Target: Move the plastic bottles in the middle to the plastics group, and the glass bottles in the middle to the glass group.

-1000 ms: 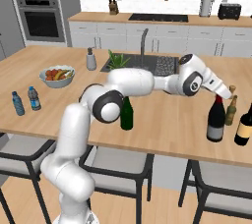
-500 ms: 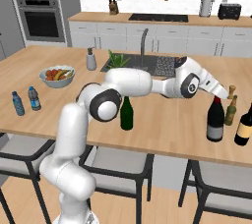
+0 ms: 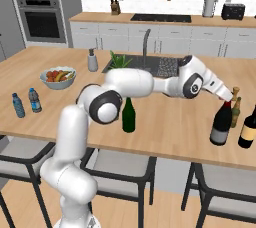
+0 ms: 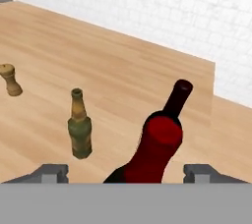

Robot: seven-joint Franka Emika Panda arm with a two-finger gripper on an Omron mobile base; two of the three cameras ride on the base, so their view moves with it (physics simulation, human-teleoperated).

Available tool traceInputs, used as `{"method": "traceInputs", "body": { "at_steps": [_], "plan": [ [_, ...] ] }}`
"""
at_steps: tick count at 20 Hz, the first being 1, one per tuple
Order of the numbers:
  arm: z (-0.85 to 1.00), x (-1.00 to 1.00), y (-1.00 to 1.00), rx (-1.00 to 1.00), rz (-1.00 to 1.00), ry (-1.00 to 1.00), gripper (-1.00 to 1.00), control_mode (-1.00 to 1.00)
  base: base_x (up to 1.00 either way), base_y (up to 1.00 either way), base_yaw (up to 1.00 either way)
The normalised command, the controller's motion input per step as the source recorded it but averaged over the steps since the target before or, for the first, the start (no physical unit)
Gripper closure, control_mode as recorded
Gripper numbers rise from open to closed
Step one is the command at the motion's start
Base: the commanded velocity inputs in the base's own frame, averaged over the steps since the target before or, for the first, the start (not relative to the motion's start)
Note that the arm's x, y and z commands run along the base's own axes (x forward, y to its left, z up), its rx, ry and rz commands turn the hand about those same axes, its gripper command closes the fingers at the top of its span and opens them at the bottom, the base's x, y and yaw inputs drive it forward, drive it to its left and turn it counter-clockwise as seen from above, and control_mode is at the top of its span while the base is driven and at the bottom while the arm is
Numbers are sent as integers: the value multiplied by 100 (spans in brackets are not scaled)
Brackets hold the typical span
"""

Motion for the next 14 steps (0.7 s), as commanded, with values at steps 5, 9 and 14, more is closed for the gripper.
{"method": "traceInputs", "body": {
  "at_steps": [5, 9, 14],
  "plan": [
    [41, -22, 18, 3, 1, -11, -100, -100, 0, 0, 0],
    [12, -47, 51, 0, 9, 0, -100, -100, 0, 0, 0],
    [3, -51, 82, 0, 25, 0, -100, -100, 0, 0, 0]
  ]
}}
